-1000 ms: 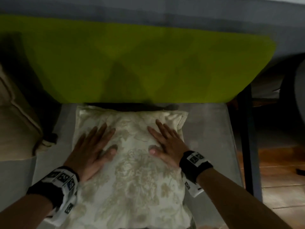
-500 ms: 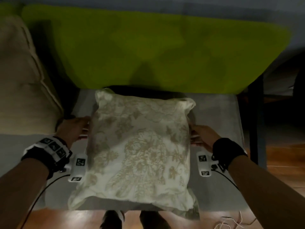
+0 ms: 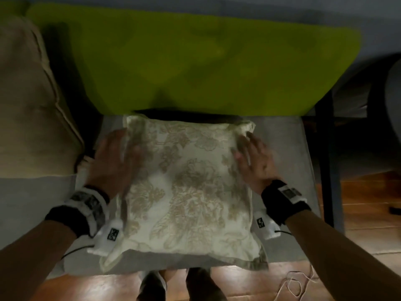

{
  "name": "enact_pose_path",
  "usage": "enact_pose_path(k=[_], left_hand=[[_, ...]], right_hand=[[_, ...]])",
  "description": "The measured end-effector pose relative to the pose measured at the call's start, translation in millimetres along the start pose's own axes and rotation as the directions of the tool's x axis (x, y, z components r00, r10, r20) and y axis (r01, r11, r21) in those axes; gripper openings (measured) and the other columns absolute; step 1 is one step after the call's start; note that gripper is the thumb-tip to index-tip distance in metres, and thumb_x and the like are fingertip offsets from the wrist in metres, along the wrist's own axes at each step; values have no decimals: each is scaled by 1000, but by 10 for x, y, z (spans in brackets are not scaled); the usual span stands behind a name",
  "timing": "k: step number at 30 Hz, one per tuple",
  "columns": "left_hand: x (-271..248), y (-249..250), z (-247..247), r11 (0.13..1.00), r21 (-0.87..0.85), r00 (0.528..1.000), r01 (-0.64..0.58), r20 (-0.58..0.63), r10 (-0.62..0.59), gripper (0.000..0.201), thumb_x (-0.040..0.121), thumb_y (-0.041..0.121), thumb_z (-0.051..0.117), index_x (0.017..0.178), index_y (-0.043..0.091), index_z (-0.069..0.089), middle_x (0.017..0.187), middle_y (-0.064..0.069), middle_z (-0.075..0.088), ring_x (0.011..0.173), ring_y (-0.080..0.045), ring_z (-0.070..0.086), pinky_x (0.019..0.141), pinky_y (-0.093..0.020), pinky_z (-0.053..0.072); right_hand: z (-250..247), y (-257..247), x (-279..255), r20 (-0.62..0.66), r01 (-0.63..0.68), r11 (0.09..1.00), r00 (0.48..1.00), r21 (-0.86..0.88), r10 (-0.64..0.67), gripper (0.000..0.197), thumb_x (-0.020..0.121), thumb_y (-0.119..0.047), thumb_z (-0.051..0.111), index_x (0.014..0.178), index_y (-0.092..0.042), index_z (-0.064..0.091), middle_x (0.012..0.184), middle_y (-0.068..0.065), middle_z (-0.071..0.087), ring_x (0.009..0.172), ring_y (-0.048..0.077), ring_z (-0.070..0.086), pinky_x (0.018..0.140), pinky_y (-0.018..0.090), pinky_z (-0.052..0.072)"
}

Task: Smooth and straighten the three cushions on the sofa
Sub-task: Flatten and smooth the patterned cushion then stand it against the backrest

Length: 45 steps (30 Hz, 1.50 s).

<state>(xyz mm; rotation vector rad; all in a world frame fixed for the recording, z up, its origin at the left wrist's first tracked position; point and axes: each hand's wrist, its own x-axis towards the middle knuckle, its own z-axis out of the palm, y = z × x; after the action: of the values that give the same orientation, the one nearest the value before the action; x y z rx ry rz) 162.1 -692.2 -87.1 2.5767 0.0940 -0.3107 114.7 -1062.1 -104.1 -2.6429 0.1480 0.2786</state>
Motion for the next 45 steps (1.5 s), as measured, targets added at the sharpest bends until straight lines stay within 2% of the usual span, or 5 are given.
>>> enact_pose_path(k=[3, 14, 24, 28, 45], left_hand=[[-364, 201, 201, 852, 152, 854, -501, 244, 459, 67, 99, 60, 26, 156, 40, -1, 166, 5, -9, 153, -20, -7, 122, -50, 12], [-330, -340, 364, 981, 92, 837, -173, 538, 97, 90, 82, 84, 26, 152, 45, -16, 155, 24, -33, 148, -10, -25, 123, -42, 4], [-141, -695, -12, 960, -112, 885, 258, 425, -188, 63, 95, 51, 48, 132, 0, 54, 127, -23, 62, 117, -41, 57, 99, -45, 43], [-119, -502, 6, 893, -318, 868, 319, 475, -141, 56, 88, 53, 62, 120, 7, 56, 110, -13, 64, 106, -34, 60, 91, -44, 45], [-508, 394, 102, 819, -565, 921, 101, 364, 138, 87, 72, 57, 75, 146, 25, 42, 131, 5, 59, 118, -19, 59, 92, -28, 49]], right_hand=[[176, -447, -272, 176, 416, 898, 904, -147, -390, 65, 103, -66, 22, 161, -42, 5, 172, -4, -5, 158, 24, -7, 126, 55, 1], [413, -223, -380, 440, -38, 983, 891, -178, 114, 83, 81, -94, 25, 143, -67, -24, 154, -24, -45, 150, 16, -34, 123, 60, -1], [-149, 203, -990, 412, -161, 871, 831, -465, 373, 141, 46, -96, -28, 153, -36, 40, 170, -7, 16, 156, 22, 13, 122, 48, 24], [-104, -26, -902, 273, -375, 926, 887, -43, 371, 95, 84, -85, 26, 160, -28, 27, 169, -2, 23, 153, 22, 23, 124, 41, 22], [86, 480, -1145, 369, -498, 205, 811, 843, 453, 117, 37, -54, 102, 134, -23, 43, 136, 7, 58, 115, 27, 64, 90, 46, 57]])
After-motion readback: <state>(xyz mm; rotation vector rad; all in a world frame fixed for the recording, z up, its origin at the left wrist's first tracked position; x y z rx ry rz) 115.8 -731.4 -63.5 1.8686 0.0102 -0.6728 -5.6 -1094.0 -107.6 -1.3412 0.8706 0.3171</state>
